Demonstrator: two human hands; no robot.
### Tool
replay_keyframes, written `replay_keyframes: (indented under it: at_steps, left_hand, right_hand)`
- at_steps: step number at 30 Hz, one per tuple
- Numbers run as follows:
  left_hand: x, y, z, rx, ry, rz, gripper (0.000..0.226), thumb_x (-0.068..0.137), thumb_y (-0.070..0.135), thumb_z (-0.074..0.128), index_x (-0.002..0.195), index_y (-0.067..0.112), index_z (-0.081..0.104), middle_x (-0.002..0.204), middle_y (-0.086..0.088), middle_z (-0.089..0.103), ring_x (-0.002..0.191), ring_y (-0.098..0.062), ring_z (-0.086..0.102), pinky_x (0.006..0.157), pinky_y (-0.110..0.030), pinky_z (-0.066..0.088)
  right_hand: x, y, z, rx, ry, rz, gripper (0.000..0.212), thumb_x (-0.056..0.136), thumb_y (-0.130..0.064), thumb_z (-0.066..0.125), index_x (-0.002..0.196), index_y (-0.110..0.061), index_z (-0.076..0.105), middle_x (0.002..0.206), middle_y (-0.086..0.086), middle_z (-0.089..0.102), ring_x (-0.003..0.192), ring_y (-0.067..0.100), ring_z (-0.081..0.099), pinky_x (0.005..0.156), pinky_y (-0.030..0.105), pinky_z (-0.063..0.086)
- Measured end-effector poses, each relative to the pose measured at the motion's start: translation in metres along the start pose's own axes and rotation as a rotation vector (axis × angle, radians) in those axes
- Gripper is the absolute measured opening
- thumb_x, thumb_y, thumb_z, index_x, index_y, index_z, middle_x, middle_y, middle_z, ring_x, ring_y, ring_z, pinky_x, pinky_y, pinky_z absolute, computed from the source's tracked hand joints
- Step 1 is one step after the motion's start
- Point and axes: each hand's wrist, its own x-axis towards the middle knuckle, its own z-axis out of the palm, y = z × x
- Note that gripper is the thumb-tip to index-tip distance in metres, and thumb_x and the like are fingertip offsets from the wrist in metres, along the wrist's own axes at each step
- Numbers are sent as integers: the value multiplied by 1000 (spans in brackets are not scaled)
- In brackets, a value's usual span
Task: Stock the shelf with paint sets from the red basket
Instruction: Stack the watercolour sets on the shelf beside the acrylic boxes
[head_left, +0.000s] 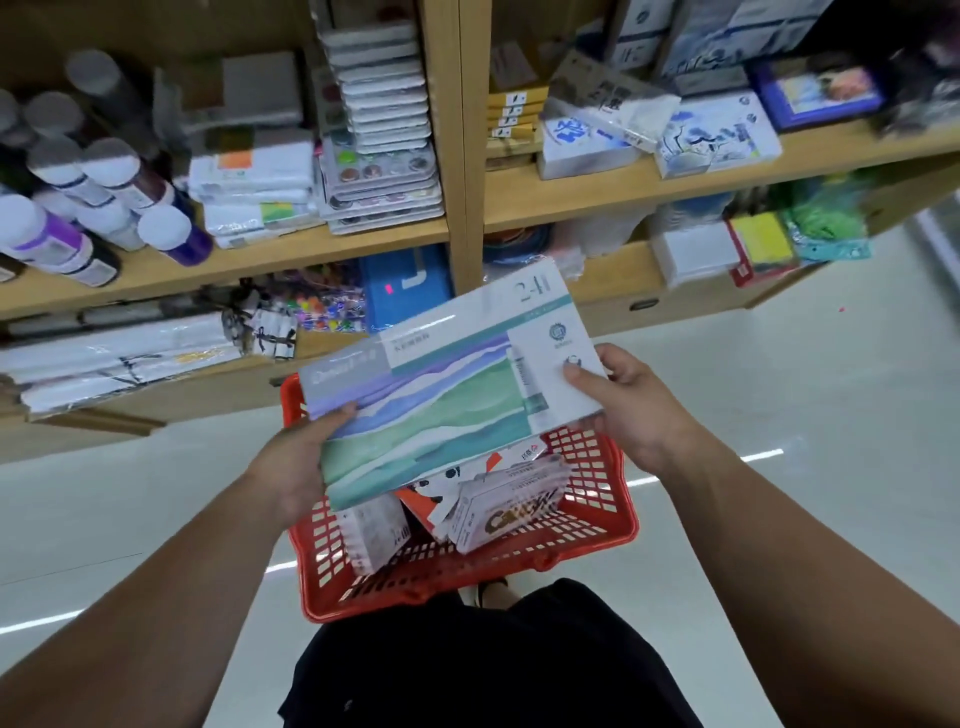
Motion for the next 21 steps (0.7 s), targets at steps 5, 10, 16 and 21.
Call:
replay_keyframes:
  at_steps: [5,10,16,21]
  left_hand:
    - [-16,9,-32,-152,76,116,19,95,16,68,110,26,72,102,-7,81,80,-28,79,62,-50,64]
    - [-31,13,-75,-203,211,197,29,92,22,75,119,32,68,114,-5,79,97,-32,77,74,-60,62]
    - [-42,0,-126,-262,393,266,33,92,27,76,122,34,68,115,1,78,97,-29,78,79,-57,62]
    - [-44,-19,-158,-404,510,241,45,84,42,82,125,39,64,119,7,77,108,-29,75,88,-56,59]
  right_hand:
    - [20,-8,34,-37,-50,0,29,95,-23,73,119,-9,66,110,11,78,95,26,76,65,32,61]
    - [46,11,67,-314,-125,93,36,96,-34,72,128,-19,67,110,4,78,89,18,71,76,30,59]
    - [53,58,80,-531,-108,262,42,95,-42,71,130,-20,64,122,5,70,103,21,68,89,36,58]
    - [53,86,120,-634,-199,277,44,96,-39,71,135,-21,63,129,4,64,112,24,65,100,44,56]
